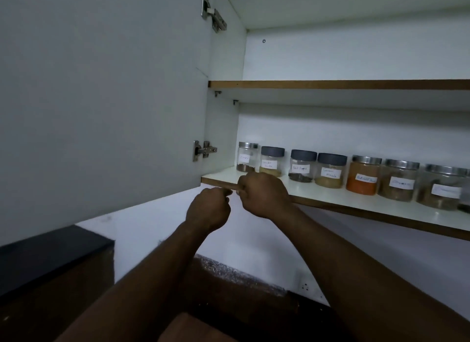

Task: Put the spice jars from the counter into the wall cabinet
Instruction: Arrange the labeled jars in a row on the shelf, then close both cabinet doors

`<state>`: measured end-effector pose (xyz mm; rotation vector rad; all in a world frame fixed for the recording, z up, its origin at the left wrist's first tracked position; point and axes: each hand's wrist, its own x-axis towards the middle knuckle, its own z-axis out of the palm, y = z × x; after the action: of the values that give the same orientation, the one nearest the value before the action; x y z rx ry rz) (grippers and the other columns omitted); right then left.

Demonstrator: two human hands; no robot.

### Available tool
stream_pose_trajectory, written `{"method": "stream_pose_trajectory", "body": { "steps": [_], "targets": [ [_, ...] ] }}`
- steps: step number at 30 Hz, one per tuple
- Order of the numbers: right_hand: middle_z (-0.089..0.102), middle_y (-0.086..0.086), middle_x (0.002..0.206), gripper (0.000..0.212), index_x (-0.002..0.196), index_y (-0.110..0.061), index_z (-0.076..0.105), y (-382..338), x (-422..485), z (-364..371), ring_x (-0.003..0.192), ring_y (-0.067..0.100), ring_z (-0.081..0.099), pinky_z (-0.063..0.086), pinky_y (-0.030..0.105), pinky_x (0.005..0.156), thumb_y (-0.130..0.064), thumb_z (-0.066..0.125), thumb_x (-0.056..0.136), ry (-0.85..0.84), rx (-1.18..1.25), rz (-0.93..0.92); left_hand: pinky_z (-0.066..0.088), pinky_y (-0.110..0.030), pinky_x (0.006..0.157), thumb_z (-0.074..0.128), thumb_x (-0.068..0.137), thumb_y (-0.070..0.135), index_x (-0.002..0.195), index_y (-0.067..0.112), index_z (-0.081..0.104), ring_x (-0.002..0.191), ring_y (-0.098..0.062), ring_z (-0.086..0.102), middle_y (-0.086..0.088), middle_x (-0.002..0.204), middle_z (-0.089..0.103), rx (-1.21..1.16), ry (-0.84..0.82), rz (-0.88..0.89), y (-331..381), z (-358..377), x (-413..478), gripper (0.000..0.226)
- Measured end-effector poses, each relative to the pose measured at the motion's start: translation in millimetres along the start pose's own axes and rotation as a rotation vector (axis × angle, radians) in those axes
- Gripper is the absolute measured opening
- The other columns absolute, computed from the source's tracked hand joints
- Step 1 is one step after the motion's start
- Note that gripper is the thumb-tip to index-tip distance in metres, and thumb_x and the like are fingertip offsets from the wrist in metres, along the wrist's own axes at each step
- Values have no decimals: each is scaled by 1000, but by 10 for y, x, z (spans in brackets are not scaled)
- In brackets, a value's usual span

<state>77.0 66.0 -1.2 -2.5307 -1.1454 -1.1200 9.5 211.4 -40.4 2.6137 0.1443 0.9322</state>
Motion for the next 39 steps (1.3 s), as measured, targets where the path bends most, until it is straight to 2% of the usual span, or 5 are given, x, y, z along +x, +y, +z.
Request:
{"method": "stream_pose_trajectory", "body": {
  "steps": [8, 20, 28, 33, 39],
  "targets": [
    [70, -7, 96, 16, 102, -28, 67, -608, -264, -617, 88, 23, 64, 54, 37, 76, -33, 60, 89, 24, 128, -128, 44, -30, 73, 50, 99, 18, 134, 33, 63, 103, -28, 66, -5, 116, 72, 172, 115, -73, 217, -569, -810, 40],
    [72, -8, 98, 22, 109, -28, 65, -1951, -171, -1015, 86, 24, 65, 40, 30, 66, -41, 61, 92, 169, 279, -364, 55, -35, 86, 52, 90, 12, 124, 21, 68, 107, -22, 65, 2, 117, 73, 239, 388, -364, -179, -1866, -1770, 39],
    [73, -7, 102, 26, 112, -27, 67, -2592, 79, -1099, 87, 23, 68, 47, 29, 67, -43, 61, 92, 236, 328, -413, 44, -43, 83, 57, 86, 12, 121, 17, 52, 109, -29, 44, -8, 119, 53, 301, 803, -472, -560, -2412, -1830, 36],
    [72, -7, 108, 38, 121, -27, 60, -2883, 228, -1127, 90, 23, 68, 54, 33, 73, -54, 58, 93, 267, 390, -404, 43, -46, 93, 46, 99, 20, 134, 15, 52, 118, -34, 47, -13, 133, 52, 64, 690, -510, -958, -2629, -1736, 36],
    [69, -5, 112, 53, 133, -25, 51, -3058, 313, -1075, 90, 26, 68, 57, 38, 73, -64, 44, 98, 342, 470, -342, 51, -37, 76, 34, 103, 54, 116, 32, 64, 95, -17, 65, 10, 106, 69, -299, 659, -338, -1261, -2607, -1783, 40]
  ]
}}
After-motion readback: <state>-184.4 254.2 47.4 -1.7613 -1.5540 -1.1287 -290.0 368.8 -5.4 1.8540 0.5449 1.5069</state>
